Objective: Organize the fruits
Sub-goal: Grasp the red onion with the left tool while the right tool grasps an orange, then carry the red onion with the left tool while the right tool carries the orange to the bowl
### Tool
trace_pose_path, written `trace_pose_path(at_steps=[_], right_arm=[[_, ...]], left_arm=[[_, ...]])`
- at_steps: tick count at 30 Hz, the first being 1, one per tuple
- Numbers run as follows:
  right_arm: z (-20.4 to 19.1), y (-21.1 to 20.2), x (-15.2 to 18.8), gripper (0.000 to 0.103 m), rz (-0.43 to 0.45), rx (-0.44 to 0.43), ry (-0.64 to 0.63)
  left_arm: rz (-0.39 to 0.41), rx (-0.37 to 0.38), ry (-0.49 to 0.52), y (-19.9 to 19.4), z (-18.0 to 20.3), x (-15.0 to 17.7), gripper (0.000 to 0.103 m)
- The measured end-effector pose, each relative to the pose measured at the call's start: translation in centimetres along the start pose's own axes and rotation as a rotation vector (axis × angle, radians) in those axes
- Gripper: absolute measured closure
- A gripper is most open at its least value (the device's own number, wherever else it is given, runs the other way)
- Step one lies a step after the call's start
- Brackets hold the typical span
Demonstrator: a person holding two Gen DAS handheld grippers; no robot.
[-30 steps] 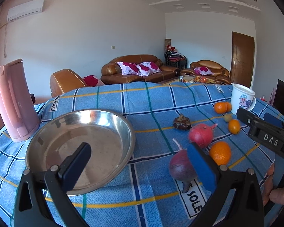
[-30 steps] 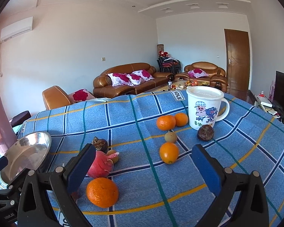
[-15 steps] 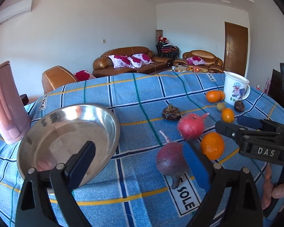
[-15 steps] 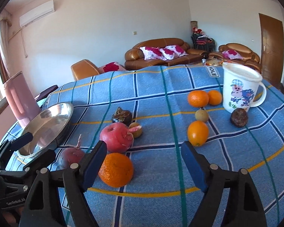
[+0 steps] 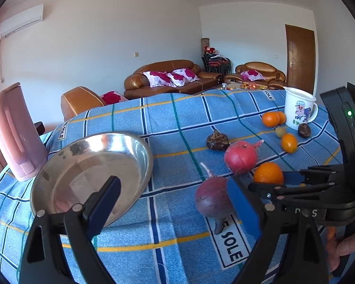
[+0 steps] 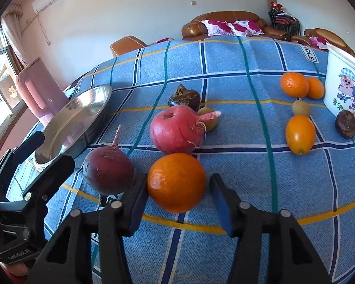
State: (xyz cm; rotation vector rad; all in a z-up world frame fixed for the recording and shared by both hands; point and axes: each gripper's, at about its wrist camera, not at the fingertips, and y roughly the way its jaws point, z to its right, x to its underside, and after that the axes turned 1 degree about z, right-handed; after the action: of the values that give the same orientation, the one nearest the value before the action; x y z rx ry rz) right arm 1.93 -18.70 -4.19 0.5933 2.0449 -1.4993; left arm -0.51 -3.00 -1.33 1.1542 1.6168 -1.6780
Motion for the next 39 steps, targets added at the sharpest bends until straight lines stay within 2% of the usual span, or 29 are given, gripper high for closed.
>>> trace_pose_path(at_steps=[3,6,9,12,13,14,16,18,24,30,33,36,39], right_arm=[[0.1,-0.2,0.1,0.055,0.001,0.000,0.002],[1.4,-1.3,0.0,0.056,0.046,0.047,0.050],[3.3,-2.8,-0.3,0.056,0.124,0.144,0.121],[5.1,-3.7,-0.5,0.055,0.162,0.120,0.209],[5.4,-3.8,-0.5,0.055,0.167,0.112,0.227],[5.5,-3.9,-0.5,0.055,0.172,0.110,0.234],[5.4,-3.9,-0.7,0.055,0.177,0.116,0.232],[5.4,-3.9,-0.7,0.055,0.181,0.117,0.229],[5.3,-4.1,-0.6,0.055,0.202,0.152,0.214],[4.1,-5.2,-0.6,0.055,0.289,0.237,0.157],[3.4,-6.0,-0.6,0.055,0.350,0.282,0.119],[2.6,-6.7,-0.4,0.055,0.398,0.308,0.080],[1.9,-6.9,-0.4,0.055,0.422,0.315,0.043]], left_arm=[[-0.029,0.000,-0.003,0.6,0.3,-0.1,0.020],[-0.061,0.026,-0.001,1.3,1.3,-0.2,0.025],[-0.103,0.056,0.009,2.4,2.6,-0.4,0.025],[-0.172,0.069,0.022,4.0,3.9,-0.6,0.029],[-0.193,0.080,0.015,4.5,4.2,-0.6,0.033],[-0.218,0.081,0.009,5.1,4.4,-0.7,0.044],[-0.261,0.065,0.007,6.0,4.7,-0.6,0.046],[-0.277,0.079,-0.014,6.4,4.5,-0.5,0.047],[-0.276,0.093,-0.026,6.4,4.5,-0.5,0.047],[-0.263,0.124,-0.074,6.3,3.4,-0.5,0.047],[-0.220,0.136,-0.098,5.5,2.8,-0.6,0.047],[-0.157,0.098,-0.066,4.5,2.9,-0.9,0.047],[-0.097,0.094,-0.072,3.2,2.2,-1.5,0.047]])
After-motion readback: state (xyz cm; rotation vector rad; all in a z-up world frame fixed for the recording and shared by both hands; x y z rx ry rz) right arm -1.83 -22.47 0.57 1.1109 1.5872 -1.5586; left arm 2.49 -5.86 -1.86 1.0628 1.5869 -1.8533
